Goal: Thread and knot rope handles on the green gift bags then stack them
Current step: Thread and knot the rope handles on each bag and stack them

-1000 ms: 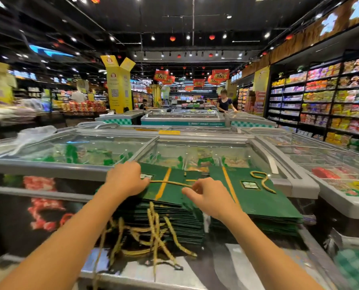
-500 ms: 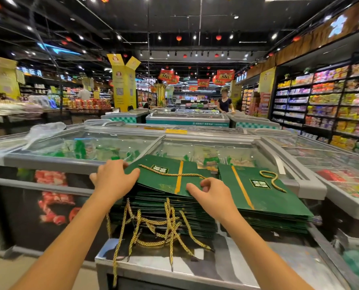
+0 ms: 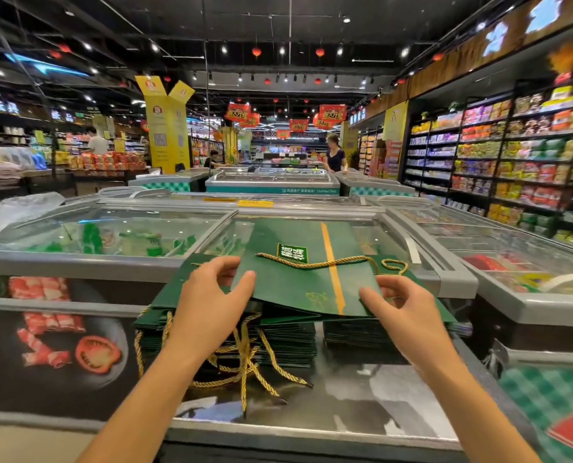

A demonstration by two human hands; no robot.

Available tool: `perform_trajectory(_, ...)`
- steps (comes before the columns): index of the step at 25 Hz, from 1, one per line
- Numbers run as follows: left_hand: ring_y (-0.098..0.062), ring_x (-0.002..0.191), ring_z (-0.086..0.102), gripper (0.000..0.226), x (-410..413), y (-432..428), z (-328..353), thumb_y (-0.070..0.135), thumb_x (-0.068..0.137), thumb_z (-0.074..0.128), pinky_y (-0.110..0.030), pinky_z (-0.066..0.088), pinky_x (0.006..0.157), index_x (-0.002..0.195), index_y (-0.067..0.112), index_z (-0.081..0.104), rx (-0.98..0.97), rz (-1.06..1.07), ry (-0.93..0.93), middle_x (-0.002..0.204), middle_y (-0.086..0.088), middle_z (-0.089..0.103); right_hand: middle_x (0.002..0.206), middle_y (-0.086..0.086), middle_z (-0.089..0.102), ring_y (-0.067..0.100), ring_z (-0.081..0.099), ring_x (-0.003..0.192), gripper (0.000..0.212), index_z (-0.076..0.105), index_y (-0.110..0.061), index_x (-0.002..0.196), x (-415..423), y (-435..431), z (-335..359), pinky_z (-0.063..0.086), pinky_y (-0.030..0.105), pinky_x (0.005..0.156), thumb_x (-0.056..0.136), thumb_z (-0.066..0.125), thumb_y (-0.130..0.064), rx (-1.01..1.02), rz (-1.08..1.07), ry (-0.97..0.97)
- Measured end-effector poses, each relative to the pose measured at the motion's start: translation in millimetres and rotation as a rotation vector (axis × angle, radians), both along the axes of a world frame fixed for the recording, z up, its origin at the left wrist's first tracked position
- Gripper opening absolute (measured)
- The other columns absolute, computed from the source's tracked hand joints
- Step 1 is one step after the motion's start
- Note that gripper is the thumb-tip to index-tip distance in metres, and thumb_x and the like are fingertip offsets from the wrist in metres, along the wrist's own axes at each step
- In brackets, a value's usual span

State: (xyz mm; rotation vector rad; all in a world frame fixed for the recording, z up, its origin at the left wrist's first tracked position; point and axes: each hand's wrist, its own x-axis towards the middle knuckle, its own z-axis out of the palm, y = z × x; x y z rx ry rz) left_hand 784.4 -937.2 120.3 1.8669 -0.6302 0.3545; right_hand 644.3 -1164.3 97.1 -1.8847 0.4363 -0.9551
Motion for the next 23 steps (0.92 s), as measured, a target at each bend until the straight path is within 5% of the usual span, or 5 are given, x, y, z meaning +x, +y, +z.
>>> perform_trajectory(3, 0.001, 0.102, 0.06, 0.04, -16, -27, -13, 0.035, 0.09, 0.07, -0.019, 0.046, 0.086, 0.128, 0.021, 0.064, 0.011, -0.102, 0.019, 0.11, 0.012, 0.066, 0.096, -0.008, 0.069, -0.013, 0.062, 0.08, 0.022, 0.065, -0.026, 0.107, -36, -20, -7, 0.046, 0.005, 0.065, 0.089, 0.077, -0.019, 0.02, -0.024, -0.039)
perform_trajectory(9, -0.008, 0.097, 0.065, 0.039, -43, -74, -50, 0.035, 0.085, 0.075, -0.031, 0.054, 0.087, 0.121, 0.023, 0.067, 0.055, -0.264, 0.078, 0.106, 0.007, 0.07, 0.091, -0.006, 0.075, 0.008, 0.069, 0.084, 0.023, 0.07, -0.027, 0.107, -93, -55, -39, 0.052, 0.024, 0.071, 0.086, 0.08, -0.023, 0.026, -0.154, 0.048)
perform_trajectory(12, -0.012, 0.088, 0.063, 0.04, -55, -84, -70, 0.033, 0.082, 0.078, -0.034, 0.054, 0.082, 0.118, 0.024, 0.065, 0.066, -0.281, 0.12, 0.099, 0.007, 0.068, 0.09, -0.003, 0.072, 0.013, 0.066, 0.084, 0.026, 0.071, -0.023, 0.106, -109, -67, -58, 0.049, 0.017, 0.067, 0.083, 0.082, -0.026, -0.07, -0.241, 0.163)
perform_trajectory(18, -0.006, 0.062, 0.059, 0.026, -60, -87, -90, 0.033, 0.086, 0.075, -0.019, 0.045, 0.058, 0.104, 0.028, 0.057, 0.12, -0.278, 0.223, 0.075, 0.0, 0.065, 0.083, -0.005, 0.065, 0.012, 0.06, 0.081, 0.03, 0.071, -0.022, 0.102, -123, -70, -75, 0.045, 0.024, 0.067, 0.08, 0.083, -0.038, -0.314, -0.298, 0.391)
perform_trajectory(23, 0.0, 0.058, 0.055, 0.029, -62, -84, -104, 0.031, 0.088, 0.075, -0.013, 0.042, 0.059, 0.11, 0.03, 0.056, 0.142, -0.258, 0.129, 0.061, 0.005, 0.058, 0.085, -0.003, 0.062, 0.015, 0.059, 0.084, 0.04, 0.063, -0.022, 0.111, -117, -77, -77, 0.043, 0.025, 0.066, 0.081, 0.083, -0.038, -0.289, -0.349, 0.358)
